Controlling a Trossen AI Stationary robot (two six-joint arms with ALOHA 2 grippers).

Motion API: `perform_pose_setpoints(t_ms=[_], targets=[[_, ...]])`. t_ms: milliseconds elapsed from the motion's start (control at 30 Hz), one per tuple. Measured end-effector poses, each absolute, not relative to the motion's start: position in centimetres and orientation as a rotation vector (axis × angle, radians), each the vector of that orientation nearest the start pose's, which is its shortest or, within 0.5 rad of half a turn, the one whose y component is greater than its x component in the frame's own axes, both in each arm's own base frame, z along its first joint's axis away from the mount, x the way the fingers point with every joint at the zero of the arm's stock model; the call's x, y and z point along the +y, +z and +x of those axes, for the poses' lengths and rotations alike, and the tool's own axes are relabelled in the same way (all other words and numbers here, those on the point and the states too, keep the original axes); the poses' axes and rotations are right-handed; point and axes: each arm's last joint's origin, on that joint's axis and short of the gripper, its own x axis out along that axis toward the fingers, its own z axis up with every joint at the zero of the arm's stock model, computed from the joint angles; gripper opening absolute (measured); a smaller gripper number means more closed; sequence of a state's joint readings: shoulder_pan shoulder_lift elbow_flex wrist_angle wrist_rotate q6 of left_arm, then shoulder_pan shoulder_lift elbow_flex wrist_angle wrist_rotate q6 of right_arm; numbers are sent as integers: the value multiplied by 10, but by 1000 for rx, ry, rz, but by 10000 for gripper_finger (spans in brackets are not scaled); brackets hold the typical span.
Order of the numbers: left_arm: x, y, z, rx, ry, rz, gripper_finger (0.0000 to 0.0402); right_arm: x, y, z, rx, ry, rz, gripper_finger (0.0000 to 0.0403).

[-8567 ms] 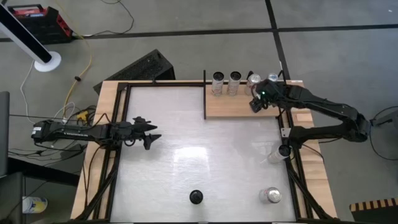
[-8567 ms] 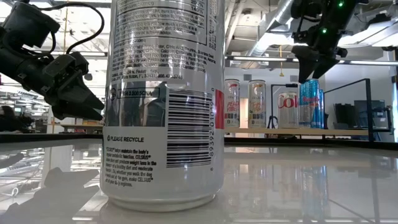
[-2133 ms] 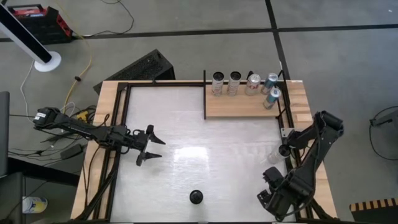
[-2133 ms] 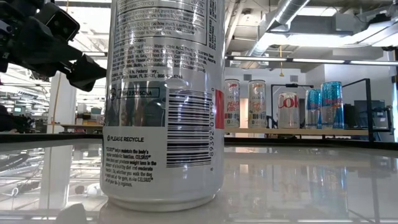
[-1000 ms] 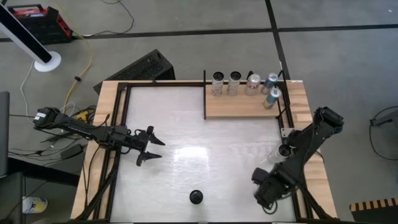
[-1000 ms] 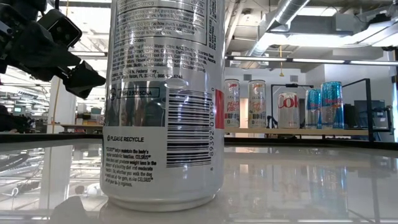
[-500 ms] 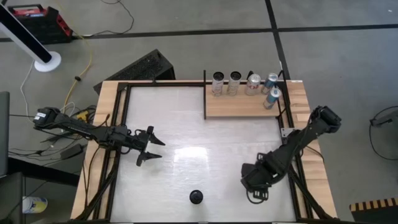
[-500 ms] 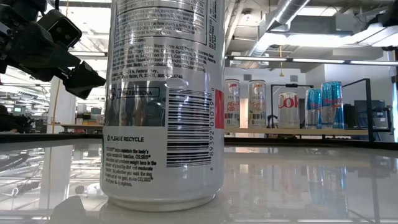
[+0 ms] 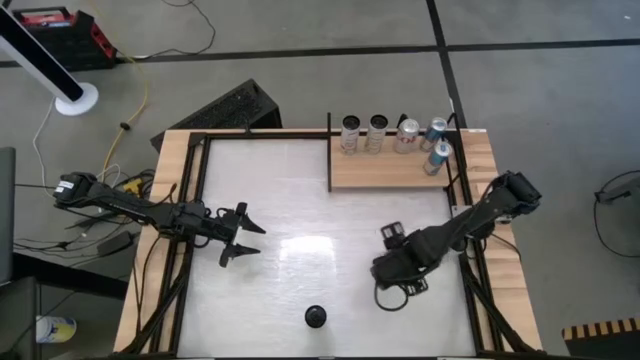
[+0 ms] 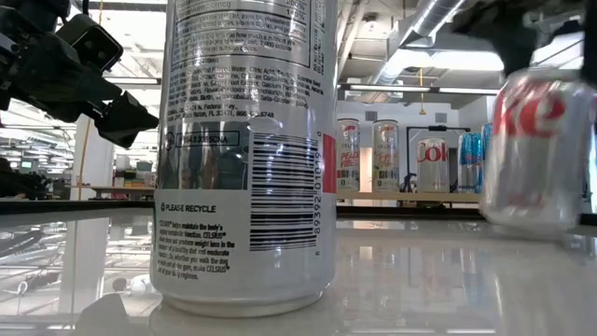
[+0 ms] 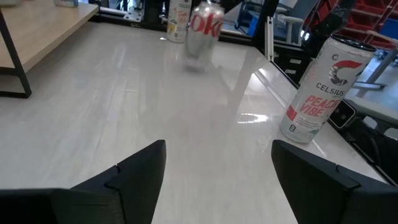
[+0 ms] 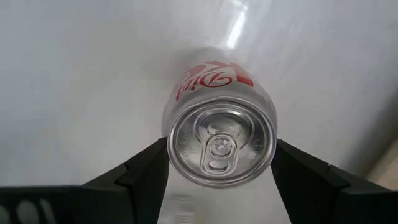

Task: Place canned beverage on shelf
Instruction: Put the silver soda can on the shelf aligned with the other silver soda can

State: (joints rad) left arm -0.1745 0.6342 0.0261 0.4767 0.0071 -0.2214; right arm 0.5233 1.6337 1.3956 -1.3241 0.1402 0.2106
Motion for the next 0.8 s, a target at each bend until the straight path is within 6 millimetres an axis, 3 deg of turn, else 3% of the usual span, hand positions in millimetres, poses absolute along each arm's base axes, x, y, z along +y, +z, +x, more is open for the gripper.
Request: perform_pose_setpoints(t_ms=[200, 333, 800], targets=[[-24, 155, 136, 163, -165, -209, 277, 139, 251, 268, 1548, 376, -679, 284], [-24, 154, 136, 175, -163, -216, 277, 141, 245, 273, 1570, 424, -765, 284], [-24, 155, 136, 170, -164, -218, 277, 153, 279, 286, 1440, 286, -618, 286]])
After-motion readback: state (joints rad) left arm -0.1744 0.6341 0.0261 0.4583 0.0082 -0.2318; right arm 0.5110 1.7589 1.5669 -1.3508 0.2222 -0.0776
